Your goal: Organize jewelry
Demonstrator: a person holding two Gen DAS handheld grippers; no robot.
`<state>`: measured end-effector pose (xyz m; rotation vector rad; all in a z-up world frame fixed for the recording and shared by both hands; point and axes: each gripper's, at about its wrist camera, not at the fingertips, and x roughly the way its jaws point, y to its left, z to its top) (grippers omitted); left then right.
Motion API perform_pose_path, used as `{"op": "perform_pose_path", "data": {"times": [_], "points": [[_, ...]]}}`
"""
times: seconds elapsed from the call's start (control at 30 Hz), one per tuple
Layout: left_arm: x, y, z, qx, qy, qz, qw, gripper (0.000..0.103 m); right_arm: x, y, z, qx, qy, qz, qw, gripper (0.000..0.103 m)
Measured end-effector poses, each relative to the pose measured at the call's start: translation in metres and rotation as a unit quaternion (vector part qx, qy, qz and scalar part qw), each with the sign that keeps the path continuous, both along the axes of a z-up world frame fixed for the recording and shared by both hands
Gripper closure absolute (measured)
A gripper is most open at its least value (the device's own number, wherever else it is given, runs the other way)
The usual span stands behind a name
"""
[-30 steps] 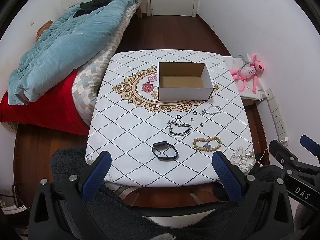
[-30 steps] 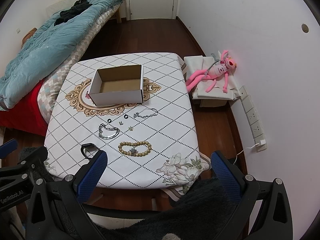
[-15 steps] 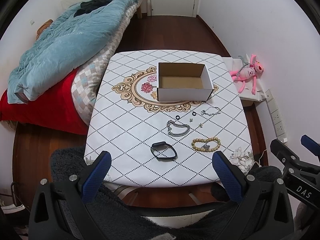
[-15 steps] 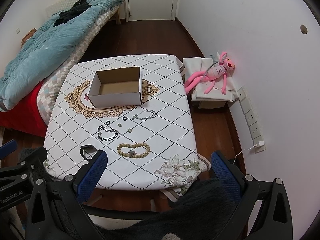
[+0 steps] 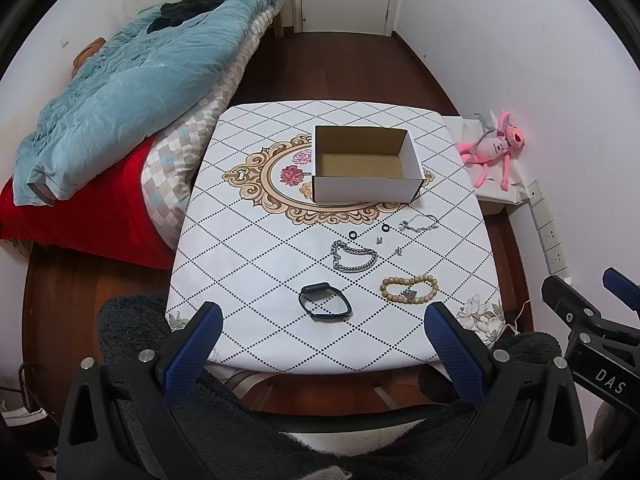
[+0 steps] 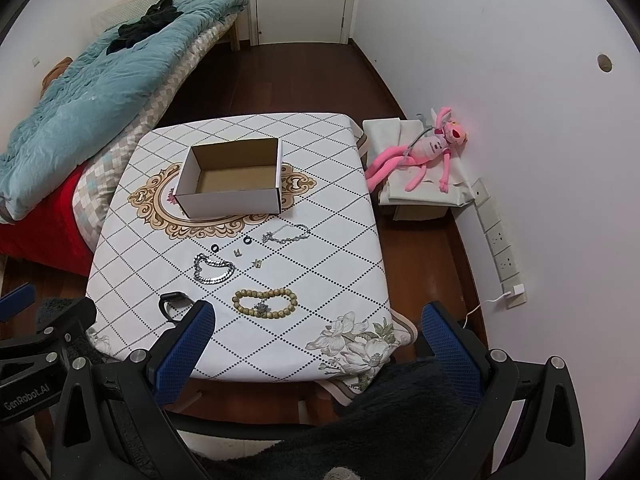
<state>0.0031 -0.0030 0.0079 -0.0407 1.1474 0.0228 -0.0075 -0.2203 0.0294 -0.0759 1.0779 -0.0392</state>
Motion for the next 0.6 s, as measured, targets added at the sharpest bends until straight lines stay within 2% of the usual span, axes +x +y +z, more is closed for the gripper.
{"op": "perform_pose_path", "data": {"times": [0.33, 0.5, 0.6], "points": [[0.008, -0.001, -0.008, 0.011, -0.003, 0.006, 0.9999, 0.000, 0.002, -0.004, 0.000, 0.011, -0.003, -0.012, 1.000, 0.000], [0.030, 0.007, -0.034, 0.042, -0.013, 0.019, 0.9988, 0.000, 0.022, -0.014, -0.020, 0.024, 0.003, -0.040, 0.999, 0.000], [0.045, 0.010, -0.060, 0.048, -0.001, 0.023, 0.9986, 0.001, 0.039, -0.019, -0.048, 0.023, 0.014, -0.056, 0.998, 0.000]]}}
